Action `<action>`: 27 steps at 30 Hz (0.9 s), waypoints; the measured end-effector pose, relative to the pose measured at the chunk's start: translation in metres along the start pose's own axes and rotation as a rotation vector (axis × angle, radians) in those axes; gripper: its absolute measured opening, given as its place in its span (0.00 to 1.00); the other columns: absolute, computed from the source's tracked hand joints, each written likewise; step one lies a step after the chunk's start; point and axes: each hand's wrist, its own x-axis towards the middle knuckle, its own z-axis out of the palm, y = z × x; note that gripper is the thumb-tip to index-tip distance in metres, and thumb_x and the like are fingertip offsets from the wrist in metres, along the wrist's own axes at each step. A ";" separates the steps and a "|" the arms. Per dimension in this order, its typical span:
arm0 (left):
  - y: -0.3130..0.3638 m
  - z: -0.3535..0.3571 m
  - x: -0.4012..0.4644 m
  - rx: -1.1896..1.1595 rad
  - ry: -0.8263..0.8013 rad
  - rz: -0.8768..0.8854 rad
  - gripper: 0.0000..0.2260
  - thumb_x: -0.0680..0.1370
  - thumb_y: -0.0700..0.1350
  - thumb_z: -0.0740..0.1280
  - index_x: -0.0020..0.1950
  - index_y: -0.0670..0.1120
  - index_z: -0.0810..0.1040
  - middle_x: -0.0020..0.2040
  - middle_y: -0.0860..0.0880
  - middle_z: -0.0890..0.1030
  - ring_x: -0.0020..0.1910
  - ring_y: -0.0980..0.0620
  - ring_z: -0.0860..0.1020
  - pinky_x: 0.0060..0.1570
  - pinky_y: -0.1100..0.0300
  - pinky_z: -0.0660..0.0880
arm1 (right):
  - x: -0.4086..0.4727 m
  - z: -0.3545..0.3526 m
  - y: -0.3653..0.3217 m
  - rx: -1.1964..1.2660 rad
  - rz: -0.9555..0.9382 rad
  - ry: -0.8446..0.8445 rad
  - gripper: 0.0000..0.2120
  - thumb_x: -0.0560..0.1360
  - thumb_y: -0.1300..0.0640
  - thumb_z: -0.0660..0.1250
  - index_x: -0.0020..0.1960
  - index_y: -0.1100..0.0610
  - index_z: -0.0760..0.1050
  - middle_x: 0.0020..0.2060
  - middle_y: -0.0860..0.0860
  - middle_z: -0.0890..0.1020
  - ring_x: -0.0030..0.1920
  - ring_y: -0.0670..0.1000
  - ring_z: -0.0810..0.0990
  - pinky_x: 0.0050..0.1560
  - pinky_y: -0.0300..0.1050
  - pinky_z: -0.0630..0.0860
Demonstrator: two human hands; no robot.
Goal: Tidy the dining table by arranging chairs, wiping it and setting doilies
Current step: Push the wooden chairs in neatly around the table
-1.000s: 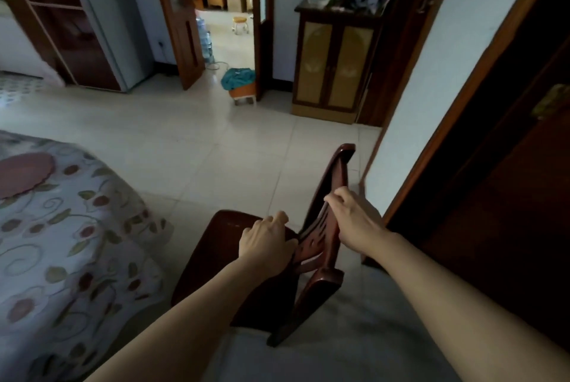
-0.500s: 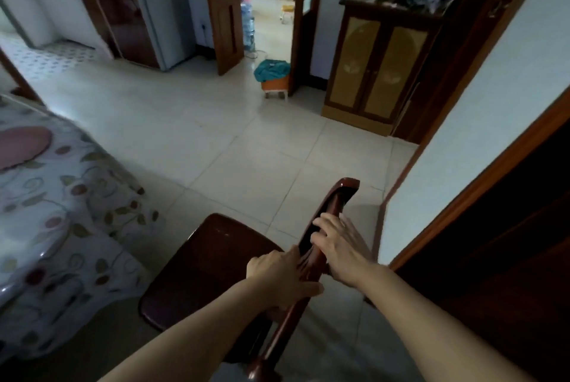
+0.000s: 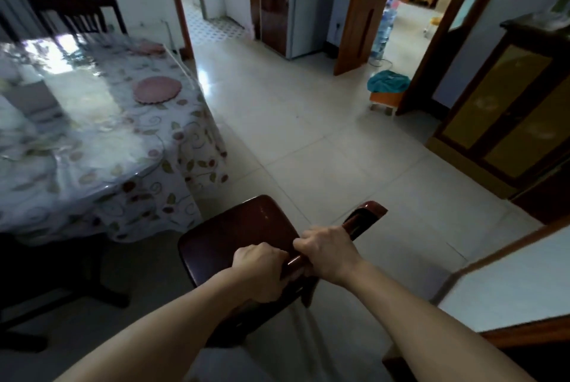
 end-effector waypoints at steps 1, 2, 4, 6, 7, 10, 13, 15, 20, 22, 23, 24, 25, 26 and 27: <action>-0.006 -0.004 -0.001 -0.028 0.054 -0.033 0.12 0.72 0.53 0.64 0.54 0.53 0.76 0.50 0.49 0.81 0.51 0.44 0.79 0.43 0.56 0.68 | 0.009 -0.002 0.001 0.004 0.001 0.029 0.17 0.48 0.54 0.79 0.29 0.52 0.72 0.24 0.47 0.74 0.25 0.51 0.76 0.22 0.37 0.65; -0.013 -0.007 -0.001 -0.056 0.125 -0.073 0.11 0.72 0.52 0.64 0.53 0.53 0.76 0.49 0.49 0.81 0.51 0.44 0.79 0.42 0.56 0.68 | 0.018 -0.003 0.003 0.007 0.002 0.073 0.18 0.49 0.55 0.79 0.30 0.53 0.71 0.25 0.47 0.74 0.25 0.52 0.76 0.23 0.38 0.66; -0.028 -0.007 -0.003 -0.080 0.281 -0.165 0.09 0.72 0.51 0.64 0.52 0.52 0.74 0.48 0.50 0.81 0.49 0.44 0.80 0.40 0.56 0.67 | 0.036 -0.004 0.007 0.027 0.020 0.167 0.17 0.52 0.54 0.78 0.32 0.53 0.71 0.26 0.49 0.75 0.28 0.55 0.76 0.28 0.41 0.69; -0.048 -0.004 -0.005 -0.081 0.381 -0.256 0.11 0.72 0.52 0.65 0.52 0.52 0.71 0.48 0.51 0.80 0.49 0.45 0.80 0.38 0.56 0.66 | 0.056 -0.007 0.012 0.023 0.028 0.227 0.18 0.54 0.50 0.78 0.35 0.54 0.72 0.30 0.50 0.76 0.32 0.56 0.77 0.34 0.44 0.72; -0.054 -0.003 -0.005 -0.078 0.409 -0.272 0.12 0.72 0.53 0.66 0.52 0.51 0.69 0.48 0.51 0.80 0.48 0.45 0.80 0.38 0.56 0.66 | 0.060 -0.010 0.016 0.004 0.047 0.231 0.19 0.52 0.49 0.79 0.36 0.54 0.73 0.31 0.50 0.77 0.33 0.55 0.78 0.36 0.45 0.72; -0.073 -0.005 -0.001 -0.068 0.442 -0.279 0.15 0.71 0.55 0.68 0.53 0.52 0.69 0.48 0.52 0.80 0.48 0.47 0.80 0.38 0.56 0.66 | 0.081 -0.017 0.020 -0.061 0.062 0.163 0.24 0.45 0.50 0.81 0.36 0.53 0.74 0.30 0.49 0.78 0.31 0.55 0.78 0.34 0.45 0.73; -0.087 -0.019 0.009 -0.083 0.482 -0.251 0.15 0.71 0.54 0.69 0.53 0.51 0.70 0.49 0.52 0.80 0.48 0.46 0.79 0.38 0.56 0.66 | 0.103 -0.029 0.020 -0.075 0.080 0.091 0.21 0.52 0.51 0.81 0.39 0.53 0.75 0.35 0.49 0.81 0.37 0.56 0.80 0.40 0.45 0.71; -0.100 -0.029 0.017 -0.096 0.501 -0.232 0.15 0.71 0.53 0.70 0.53 0.51 0.71 0.49 0.52 0.80 0.49 0.46 0.79 0.38 0.56 0.66 | 0.119 -0.037 0.020 -0.058 0.075 0.093 0.19 0.60 0.50 0.78 0.46 0.52 0.75 0.42 0.49 0.81 0.45 0.55 0.80 0.47 0.46 0.69; -0.154 -0.059 0.028 -0.122 0.560 -0.206 0.15 0.69 0.52 0.71 0.53 0.52 0.73 0.49 0.52 0.81 0.49 0.46 0.79 0.41 0.56 0.66 | 0.165 -0.060 0.006 -0.008 0.080 0.096 0.20 0.61 0.47 0.78 0.49 0.52 0.75 0.45 0.47 0.81 0.47 0.53 0.78 0.46 0.45 0.64; -0.186 -0.075 0.030 -0.112 0.585 -0.218 0.16 0.68 0.52 0.71 0.52 0.51 0.73 0.48 0.52 0.81 0.48 0.47 0.79 0.40 0.56 0.66 | 0.191 -0.070 -0.007 0.021 0.071 0.113 0.22 0.60 0.47 0.78 0.48 0.52 0.75 0.44 0.47 0.81 0.47 0.53 0.78 0.44 0.44 0.61; -0.204 -0.083 0.029 -0.106 0.596 -0.227 0.17 0.67 0.52 0.72 0.53 0.51 0.74 0.48 0.52 0.81 0.48 0.47 0.79 0.40 0.57 0.66 | 0.207 -0.075 -0.015 0.025 0.057 0.119 0.22 0.59 0.46 0.78 0.48 0.53 0.75 0.44 0.47 0.81 0.47 0.53 0.78 0.45 0.45 0.62; -0.221 -0.090 0.028 -0.104 0.601 -0.237 0.18 0.67 0.53 0.73 0.54 0.51 0.74 0.49 0.52 0.81 0.48 0.47 0.79 0.40 0.57 0.66 | 0.222 -0.081 -0.023 0.023 0.041 0.115 0.23 0.59 0.46 0.79 0.48 0.53 0.75 0.44 0.47 0.81 0.47 0.53 0.78 0.45 0.45 0.63; -0.238 -0.096 0.027 -0.108 0.605 -0.244 0.18 0.67 0.53 0.73 0.54 0.51 0.74 0.49 0.52 0.81 0.49 0.47 0.79 0.40 0.57 0.66 | 0.236 -0.086 -0.033 0.016 0.025 0.108 0.24 0.59 0.45 0.78 0.49 0.53 0.74 0.45 0.48 0.81 0.48 0.54 0.78 0.46 0.45 0.64; -0.256 -0.101 0.025 -0.116 0.611 -0.250 0.18 0.67 0.53 0.73 0.53 0.52 0.74 0.48 0.52 0.81 0.48 0.47 0.79 0.40 0.57 0.66 | 0.253 -0.090 -0.042 0.008 0.007 0.099 0.25 0.59 0.44 0.78 0.50 0.53 0.74 0.46 0.48 0.81 0.48 0.54 0.78 0.45 0.45 0.64; -0.272 -0.105 0.023 -0.119 0.618 -0.261 0.18 0.67 0.53 0.73 0.53 0.52 0.74 0.48 0.51 0.80 0.48 0.48 0.79 0.40 0.57 0.66 | 0.268 -0.093 -0.050 -0.004 -0.010 0.092 0.26 0.60 0.43 0.78 0.51 0.53 0.74 0.47 0.48 0.81 0.49 0.54 0.78 0.44 0.45 0.64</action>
